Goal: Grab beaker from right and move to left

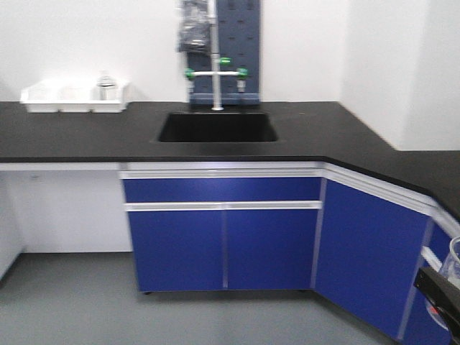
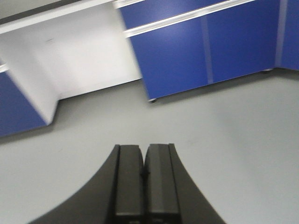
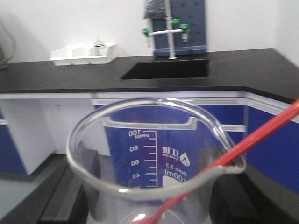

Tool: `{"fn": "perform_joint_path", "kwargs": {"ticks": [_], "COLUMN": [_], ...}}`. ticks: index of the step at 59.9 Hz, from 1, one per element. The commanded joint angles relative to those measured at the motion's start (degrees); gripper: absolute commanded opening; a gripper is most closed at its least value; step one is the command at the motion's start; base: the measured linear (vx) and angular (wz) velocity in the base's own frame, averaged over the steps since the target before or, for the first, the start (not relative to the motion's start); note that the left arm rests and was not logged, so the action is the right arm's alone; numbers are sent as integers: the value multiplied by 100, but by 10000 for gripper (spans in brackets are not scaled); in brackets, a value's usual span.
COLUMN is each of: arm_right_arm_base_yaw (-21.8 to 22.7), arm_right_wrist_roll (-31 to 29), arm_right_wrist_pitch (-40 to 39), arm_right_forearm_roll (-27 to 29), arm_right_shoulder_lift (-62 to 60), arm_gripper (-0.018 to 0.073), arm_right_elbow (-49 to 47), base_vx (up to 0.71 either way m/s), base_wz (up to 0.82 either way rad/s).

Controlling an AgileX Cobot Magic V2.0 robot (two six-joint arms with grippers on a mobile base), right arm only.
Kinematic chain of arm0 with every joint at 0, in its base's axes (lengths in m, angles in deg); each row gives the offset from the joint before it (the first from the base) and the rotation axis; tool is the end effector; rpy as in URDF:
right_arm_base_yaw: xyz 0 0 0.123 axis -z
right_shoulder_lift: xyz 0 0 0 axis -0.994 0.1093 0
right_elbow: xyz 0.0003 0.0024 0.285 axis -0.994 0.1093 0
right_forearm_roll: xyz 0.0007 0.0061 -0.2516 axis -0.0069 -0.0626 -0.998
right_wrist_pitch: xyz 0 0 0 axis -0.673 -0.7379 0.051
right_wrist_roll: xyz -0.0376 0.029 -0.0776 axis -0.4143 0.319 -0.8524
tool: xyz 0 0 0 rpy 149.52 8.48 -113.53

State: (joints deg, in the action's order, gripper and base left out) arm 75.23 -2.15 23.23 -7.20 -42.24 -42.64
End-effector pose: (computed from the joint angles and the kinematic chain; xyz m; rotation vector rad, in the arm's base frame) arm 0.1473 0.0362 0.3134 -0.1695 1.6352 0.3103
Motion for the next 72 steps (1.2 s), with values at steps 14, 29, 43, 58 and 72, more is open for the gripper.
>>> {"fn": "perform_joint_path", "kwargs": {"ticks": [14,29,43,58,72], "arm_right_arm_base_yaw": [11,11,11,11,11], "arm_right_wrist_roll": [18,18,18,18,18], "arm_right_wrist_pitch": [-268,-263,-263,-263,-263], "arm_right_forearm_roll": [17,17,17,17,17], "arm_right_shoulder_lift": [-23,-23,-23,-23,-23], "arm_gripper": [-3,-3,-3,-3,-3], "arm_right_elbow": [-173,-173,-173,-173,-173], "base_vx": [7,15,24,31,36], "base_wz": [66,60,59,45,32]}}
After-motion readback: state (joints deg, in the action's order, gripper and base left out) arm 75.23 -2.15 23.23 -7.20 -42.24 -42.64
